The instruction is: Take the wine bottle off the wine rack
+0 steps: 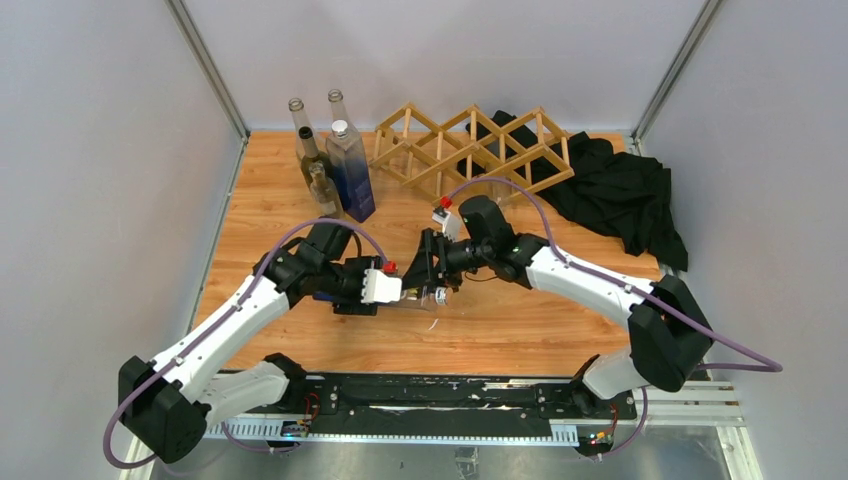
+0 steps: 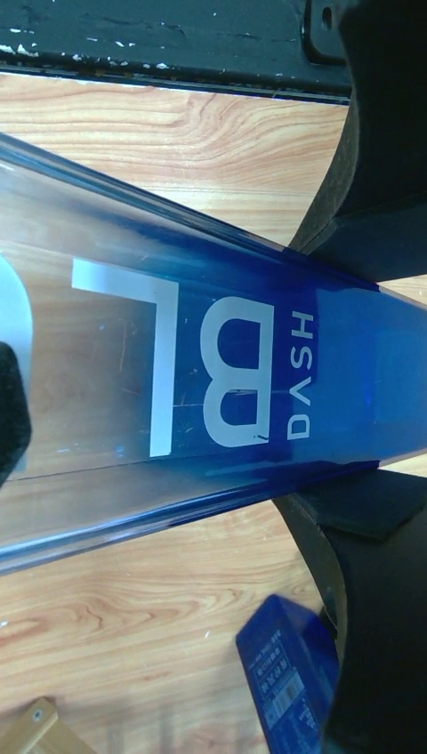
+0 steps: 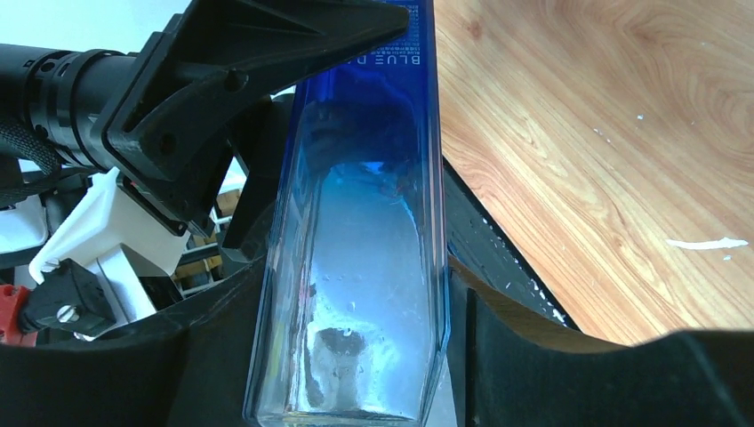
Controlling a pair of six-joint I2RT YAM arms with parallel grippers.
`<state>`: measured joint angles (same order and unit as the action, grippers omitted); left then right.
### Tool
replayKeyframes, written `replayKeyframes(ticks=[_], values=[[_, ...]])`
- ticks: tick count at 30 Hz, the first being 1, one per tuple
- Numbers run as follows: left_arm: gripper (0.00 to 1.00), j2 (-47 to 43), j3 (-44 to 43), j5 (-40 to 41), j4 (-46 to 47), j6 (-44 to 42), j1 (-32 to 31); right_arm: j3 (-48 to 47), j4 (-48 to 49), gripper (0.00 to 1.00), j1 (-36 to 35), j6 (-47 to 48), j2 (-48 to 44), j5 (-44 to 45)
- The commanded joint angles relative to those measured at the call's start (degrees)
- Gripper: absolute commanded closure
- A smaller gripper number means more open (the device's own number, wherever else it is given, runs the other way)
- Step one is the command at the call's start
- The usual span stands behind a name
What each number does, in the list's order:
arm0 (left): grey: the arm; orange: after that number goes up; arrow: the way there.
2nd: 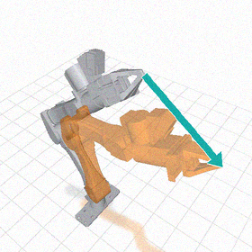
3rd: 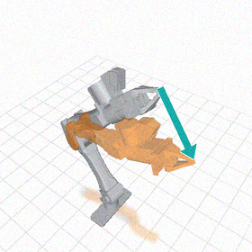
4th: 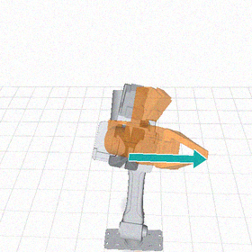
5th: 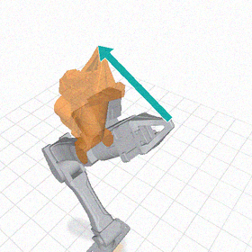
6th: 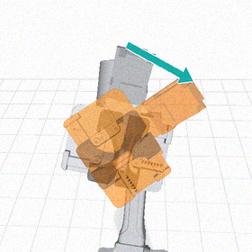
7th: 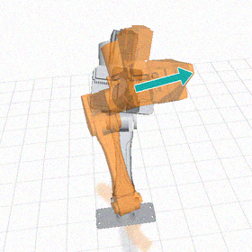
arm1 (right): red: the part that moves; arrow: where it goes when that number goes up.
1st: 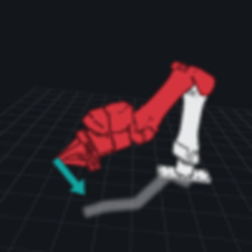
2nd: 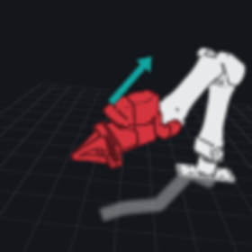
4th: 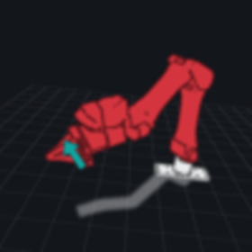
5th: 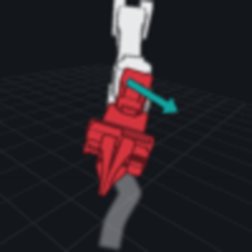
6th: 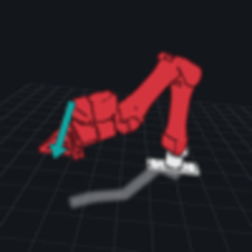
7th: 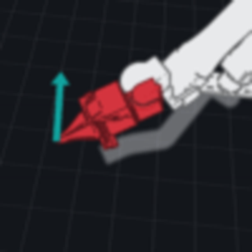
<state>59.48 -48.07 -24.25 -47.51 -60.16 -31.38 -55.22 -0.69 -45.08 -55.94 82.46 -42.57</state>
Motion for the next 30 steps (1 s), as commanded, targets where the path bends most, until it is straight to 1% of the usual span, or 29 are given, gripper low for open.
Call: replayKeyframes(ticks=[1,2,3,4,5,6,10,14,15,18,22,24,30], values=[[1.0,-2.91,-1.9,4.34,8.53,8.56,0.05,-5.79,6.09,0.32,-0.04,0.44,-4.72,-7.22],[1.0,-3.18,-2.73,4.04,8.52,10.16,0.2,-6.61,3.44,0.21,0.14,2.39,-5.29,-6.01],[1.0,-3.47,-3.74,2.34,8.18,11.92,0.79,-7.73,1.4,0.17,0.52,4.46,-5.89,-4.98],[1.0,-3.58,-4.93,0.73,7.53,13.83,1.87,-8.15,-0.82,0.16,1.12,5.88,-6.74,-4.11],[1.0,-3.62,-6.12,-3.37,6.68,15.69,3.2,-8.66,-1.96,0.14,1.97,6.98,-7.76,-3.29],[1.0,-3.35,-7.8,-6.05,5.21,17.59,4.85,-8.82,-2.18,0.13,2.95,7.45,-8.95,-2.5],[1.0,-3.44,-11.29,-14.25,2.12,22.07,7.37,-9.91,-2.02,0.11,6.03,9.63,-13.9,-0.24],[1.0,-3.81,-14.68,-21.76,3.94,30.32,10.24,-8.87,0.11,0.07,6.35,13.24,-18.67,3.55],[1.0,-3.58,-15.71,-24.21,4.39,33.63,11.07,-8.33,2.33,0.06,6.39,14.33,-19.96,3.96],[1.0,-2.15,-18.65,-30.26,6.36,41.44,12.85,-7.75,4.26,0.05,6.12,17.87,-21.32,4.11],[1.0,-1.35,-20.95,-37.19,8.79,49.23,13.01,-10.16,4.64,0.05,2.9,24.62,-19.91,6.91],[1.0,-1.88,-21.09,-38.25,10.26,51.76,13.01,-11.79,5.1,0.04,1.16,27.36,-18.13,7.72],[1.0,-3.51,-20.63,-41.26,10.04,53.89,13.01,-16.97,6.05,0.04,-3.92,33.46,-12.47,10.6]])
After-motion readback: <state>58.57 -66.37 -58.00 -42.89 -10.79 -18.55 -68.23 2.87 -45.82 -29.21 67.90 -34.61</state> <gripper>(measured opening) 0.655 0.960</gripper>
